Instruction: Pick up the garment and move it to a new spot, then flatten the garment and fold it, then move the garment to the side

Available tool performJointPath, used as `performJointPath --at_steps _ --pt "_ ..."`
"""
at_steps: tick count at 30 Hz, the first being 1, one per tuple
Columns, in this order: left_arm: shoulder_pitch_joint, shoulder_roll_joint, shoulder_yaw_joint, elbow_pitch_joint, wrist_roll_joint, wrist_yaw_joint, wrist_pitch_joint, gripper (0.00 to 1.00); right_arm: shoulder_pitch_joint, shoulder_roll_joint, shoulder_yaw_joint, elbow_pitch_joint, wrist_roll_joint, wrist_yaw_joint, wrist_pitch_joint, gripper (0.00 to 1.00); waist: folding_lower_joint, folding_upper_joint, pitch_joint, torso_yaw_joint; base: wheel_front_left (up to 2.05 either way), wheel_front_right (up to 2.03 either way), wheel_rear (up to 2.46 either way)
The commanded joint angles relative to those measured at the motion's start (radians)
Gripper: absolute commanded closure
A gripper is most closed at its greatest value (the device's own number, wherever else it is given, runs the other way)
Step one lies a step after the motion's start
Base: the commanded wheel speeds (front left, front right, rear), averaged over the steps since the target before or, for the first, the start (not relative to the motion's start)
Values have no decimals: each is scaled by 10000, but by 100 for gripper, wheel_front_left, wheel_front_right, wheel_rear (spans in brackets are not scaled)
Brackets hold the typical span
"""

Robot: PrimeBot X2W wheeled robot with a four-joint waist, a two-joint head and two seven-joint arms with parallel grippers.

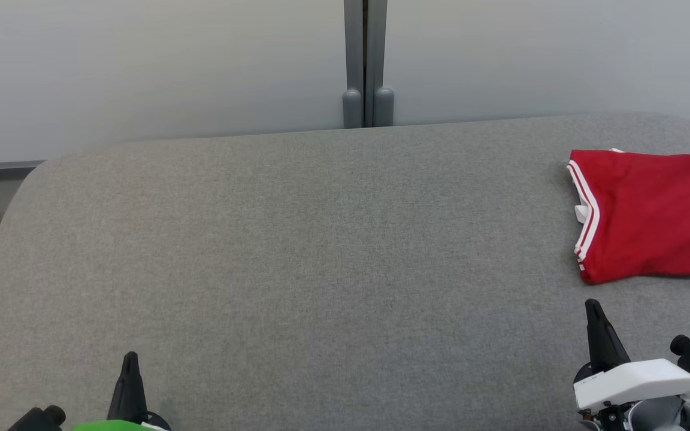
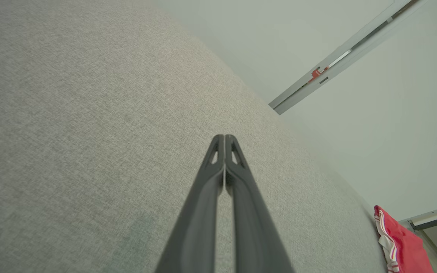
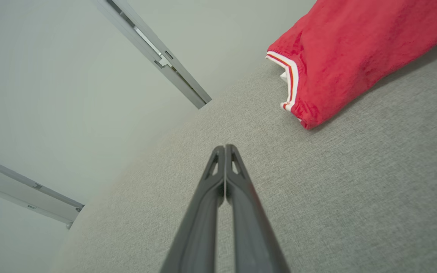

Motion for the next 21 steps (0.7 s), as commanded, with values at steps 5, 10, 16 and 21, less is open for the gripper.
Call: performJointPath --at_steps 5,10,16,21 --pt "-442 46 120 -80 -835 -104 218 100 -351 -46 -68 -72 959 -3 215 100 0 0 18 -27 0 0 0" --pt "-586 49 169 -55 -1424 -139 390 100 -440 -47 -100 -46 1646 -4 382 100 0 0 35 -51 0 0 0" --pt "-751 53 226 -27 -2082 -184 578 100 -561 -47 -135 -20 2410 -4 571 100 0 0 54 -80 0 0 0" --pt "-888 56 272 -4 -2608 -211 730 100 -641 -48 -165 6 3025 -5 724 100 0 0 71 -105 0 0 0"
